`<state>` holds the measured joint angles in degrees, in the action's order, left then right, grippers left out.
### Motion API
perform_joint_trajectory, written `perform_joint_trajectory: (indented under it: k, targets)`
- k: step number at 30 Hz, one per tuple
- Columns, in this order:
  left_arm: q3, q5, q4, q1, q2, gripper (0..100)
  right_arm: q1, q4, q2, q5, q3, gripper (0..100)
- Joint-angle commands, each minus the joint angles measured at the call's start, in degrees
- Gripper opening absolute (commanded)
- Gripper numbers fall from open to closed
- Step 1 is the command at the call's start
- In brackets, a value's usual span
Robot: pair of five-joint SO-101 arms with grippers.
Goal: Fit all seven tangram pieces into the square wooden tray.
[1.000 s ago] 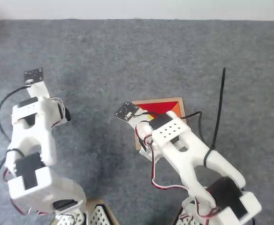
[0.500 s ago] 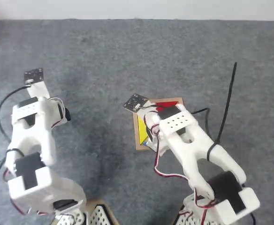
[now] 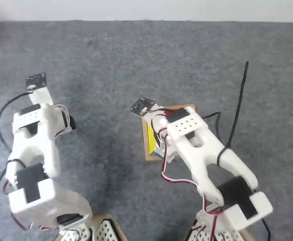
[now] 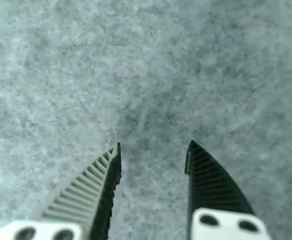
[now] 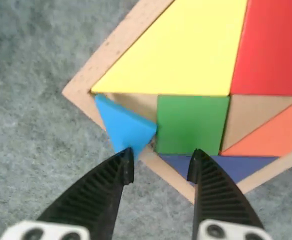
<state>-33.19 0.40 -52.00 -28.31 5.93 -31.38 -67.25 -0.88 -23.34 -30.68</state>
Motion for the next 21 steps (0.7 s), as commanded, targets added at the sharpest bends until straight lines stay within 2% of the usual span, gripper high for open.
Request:
perform_joint_trajectory:
  k: [1,9,15,21]
  targets:
    - [2.15,-0.44,-0.35,-0.18,-0.35,21,0.66,-0.40,-2.15,-0.26,3.08,18.8]
    - [2.24,-0.44,-0.35,-0.18,-0.35,21,-0.31,-2.24,-11.30,0.62,0.26,18.8]
    - [2.24,-0.44,-0.44,-0.18,-0.35,21,-5.85,-1.45,-12.00,0.53,-6.77,18.8]
    - [2.24,-0.44,-0.44,-0.18,-0.35,21,-6.37,2.59,-11.56,0.62,-9.05,18.8]
